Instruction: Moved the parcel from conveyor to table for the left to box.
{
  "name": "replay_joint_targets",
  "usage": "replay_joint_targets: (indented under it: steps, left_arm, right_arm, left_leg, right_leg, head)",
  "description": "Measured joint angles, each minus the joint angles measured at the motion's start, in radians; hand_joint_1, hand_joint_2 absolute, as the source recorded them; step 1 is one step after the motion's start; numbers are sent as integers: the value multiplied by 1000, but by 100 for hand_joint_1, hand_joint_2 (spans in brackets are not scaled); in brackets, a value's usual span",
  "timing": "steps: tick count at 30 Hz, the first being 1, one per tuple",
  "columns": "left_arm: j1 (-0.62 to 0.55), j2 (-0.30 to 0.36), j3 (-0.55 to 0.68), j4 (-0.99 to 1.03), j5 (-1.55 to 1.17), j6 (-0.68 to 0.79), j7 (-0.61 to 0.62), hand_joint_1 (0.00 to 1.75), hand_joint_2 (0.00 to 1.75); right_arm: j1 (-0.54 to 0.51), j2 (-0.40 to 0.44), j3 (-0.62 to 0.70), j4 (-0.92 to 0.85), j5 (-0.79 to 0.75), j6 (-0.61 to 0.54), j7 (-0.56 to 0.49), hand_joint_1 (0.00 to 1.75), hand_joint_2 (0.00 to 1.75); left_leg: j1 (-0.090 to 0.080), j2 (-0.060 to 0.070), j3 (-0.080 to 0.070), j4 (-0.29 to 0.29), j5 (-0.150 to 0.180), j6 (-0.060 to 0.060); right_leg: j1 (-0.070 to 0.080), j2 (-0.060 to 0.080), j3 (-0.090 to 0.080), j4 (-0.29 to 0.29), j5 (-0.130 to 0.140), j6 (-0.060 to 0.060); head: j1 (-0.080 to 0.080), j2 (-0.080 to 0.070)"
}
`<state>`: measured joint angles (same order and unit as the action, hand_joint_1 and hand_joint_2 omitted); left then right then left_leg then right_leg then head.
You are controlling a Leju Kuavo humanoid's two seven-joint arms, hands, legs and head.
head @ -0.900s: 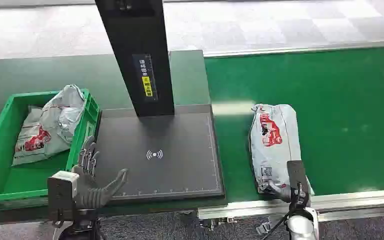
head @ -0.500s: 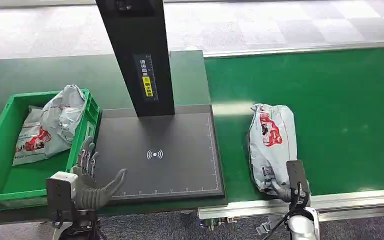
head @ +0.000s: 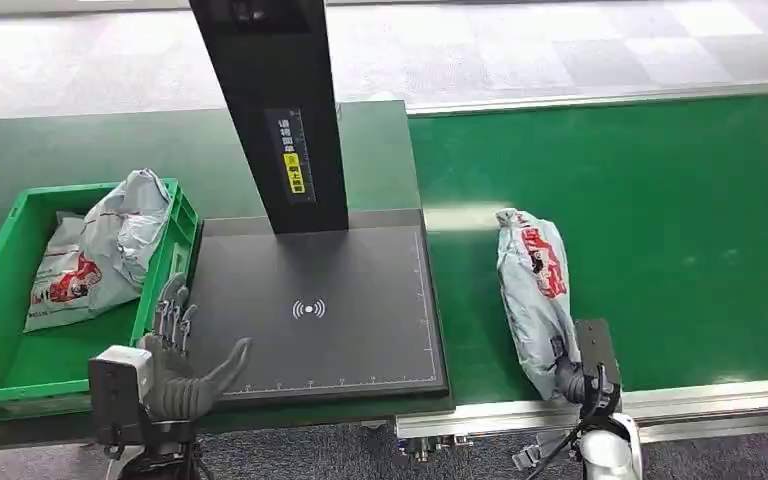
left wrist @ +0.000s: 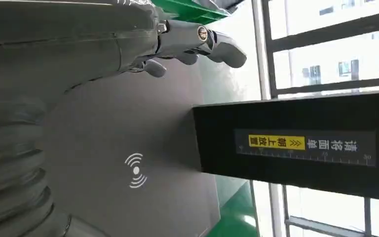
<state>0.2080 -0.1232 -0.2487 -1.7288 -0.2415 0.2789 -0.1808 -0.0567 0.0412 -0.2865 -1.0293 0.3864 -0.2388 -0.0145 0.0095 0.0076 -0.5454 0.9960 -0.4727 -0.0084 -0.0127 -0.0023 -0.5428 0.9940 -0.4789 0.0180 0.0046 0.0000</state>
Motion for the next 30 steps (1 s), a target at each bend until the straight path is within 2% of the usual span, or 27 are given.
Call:
replay_joint_targets:
  steps: [5, 20, 23, 30]
  left_arm:
    - [-2, 3, -3, 3, 11, 12, -6, 0, 175]
    - [-33, 10, -36, 17, 22, -19, -36, 0, 175]
    - [-45, 8, -42, 21, 15, -33, -41, 0, 175]
    - [-54, -1, -49, 21, 7, -48, -53, 0, 175]
  right_arm:
    - [22, 8, 25, -57, -41, -14, -50, 175, 175]
    - [36, 21, 173, -474, -207, -136, -236, 175, 175]
    - [16, 18, 209, -524, -199, -113, -234, 175, 175]
    - [-76, 14, 400, -560, -97, 33, -142, 175, 175]
  left_leg:
    - [0, 0, -1, 0, 0, 0]
    - [0, 0, -1, 0, 0, 0]
    - [0, 0, -2, 0, 1, 1]
    - [0, 0, -2, 0, 1, 0]
  right_leg:
    - [0, 0, -1, 0, 0, 0]
    - [0, 0, -1, 0, 0, 0]
    - [0, 0, -1, 0, 0, 0]
    - [0, 0, -2, 1, 1, 0]
  head:
    - [0, 0]
    - [0, 0]
    - [0, 0]
    - [0, 0]
